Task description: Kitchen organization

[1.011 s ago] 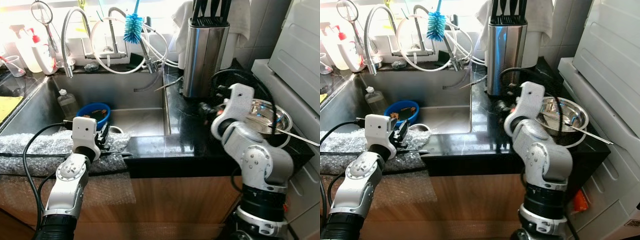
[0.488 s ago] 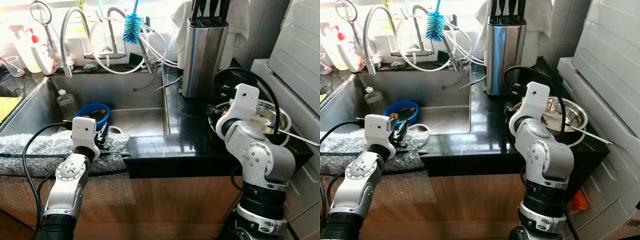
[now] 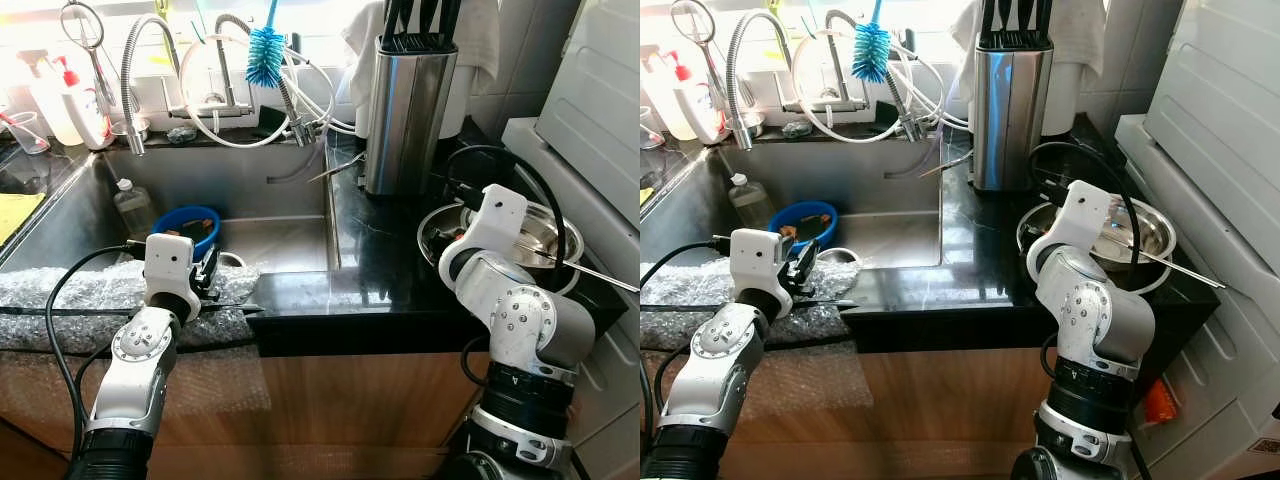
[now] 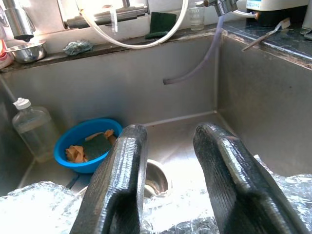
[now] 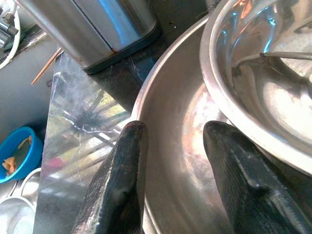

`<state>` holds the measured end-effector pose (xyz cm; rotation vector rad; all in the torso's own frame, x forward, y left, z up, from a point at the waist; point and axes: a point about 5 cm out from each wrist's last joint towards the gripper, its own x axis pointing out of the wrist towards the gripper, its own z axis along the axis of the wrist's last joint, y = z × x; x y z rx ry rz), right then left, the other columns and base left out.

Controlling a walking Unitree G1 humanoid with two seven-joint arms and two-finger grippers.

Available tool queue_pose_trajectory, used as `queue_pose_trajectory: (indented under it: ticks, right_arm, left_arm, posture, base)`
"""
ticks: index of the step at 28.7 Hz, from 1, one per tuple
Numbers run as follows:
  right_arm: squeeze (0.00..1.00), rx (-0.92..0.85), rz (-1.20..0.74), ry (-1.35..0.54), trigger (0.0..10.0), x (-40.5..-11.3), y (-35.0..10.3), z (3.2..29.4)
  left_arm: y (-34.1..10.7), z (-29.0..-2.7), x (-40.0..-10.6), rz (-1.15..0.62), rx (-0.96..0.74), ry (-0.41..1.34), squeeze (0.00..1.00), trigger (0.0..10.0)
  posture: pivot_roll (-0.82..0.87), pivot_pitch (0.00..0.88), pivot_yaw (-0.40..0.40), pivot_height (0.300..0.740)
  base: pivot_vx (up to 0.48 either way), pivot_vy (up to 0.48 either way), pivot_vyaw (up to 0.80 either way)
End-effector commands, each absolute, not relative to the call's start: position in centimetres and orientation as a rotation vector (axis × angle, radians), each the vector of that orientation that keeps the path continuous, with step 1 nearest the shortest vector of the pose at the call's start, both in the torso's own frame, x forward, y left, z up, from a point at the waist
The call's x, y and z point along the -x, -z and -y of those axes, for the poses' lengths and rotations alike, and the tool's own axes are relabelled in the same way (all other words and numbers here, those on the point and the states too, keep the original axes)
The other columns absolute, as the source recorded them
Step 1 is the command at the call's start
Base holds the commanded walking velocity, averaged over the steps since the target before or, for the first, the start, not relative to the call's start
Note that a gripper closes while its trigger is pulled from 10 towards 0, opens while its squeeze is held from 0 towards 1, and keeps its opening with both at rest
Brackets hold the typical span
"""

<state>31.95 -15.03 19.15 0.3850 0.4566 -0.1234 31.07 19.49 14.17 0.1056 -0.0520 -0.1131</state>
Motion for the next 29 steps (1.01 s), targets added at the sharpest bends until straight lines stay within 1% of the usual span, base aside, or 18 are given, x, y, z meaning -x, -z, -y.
queue_pose_trajectory:
  ticks: [1,5,11,29]
  right_arm:
    - [0.00,-0.416,-0.471,0.088,10.0,-32.1,-19.5,14.1]
    - [0.00,-0.439,-0.479,0.074,10.0,-32.2,-19.5,14.0]
    - [0.00,-0.484,-0.506,0.005,10.0,-32.1,-19.5,13.2]
    - [0.00,-0.543,-0.543,-0.126,10.0,-31.9,-19.8,11.5]
  left_arm:
    - [-13.7,-19.6,-31.2,0.013,-0.127,0.119,0.00,10.0]
    - [-13.7,-19.6,-31.2,0.011,-0.129,0.121,0.00,10.0]
    - [-13.6,-19.5,-31.3,0.006,-0.130,0.124,0.00,10.0]
    - [-13.3,-19.6,-31.3,-0.021,-0.142,0.120,0.00,10.0]
  posture:
    - [-0.04,0.000,0.030,0.740]
    - [-0.04,0.000,0.032,0.740]
    - [-0.04,0.000,0.031,0.740]
    - [-0.04,0.000,0.027,0.740]
  base:
    - [0.000,0.000,0.00]
    - [0.000,0.000,0.00]
    - [0.000,0.000,0.00]
    - [0.000,0.000,0.00]
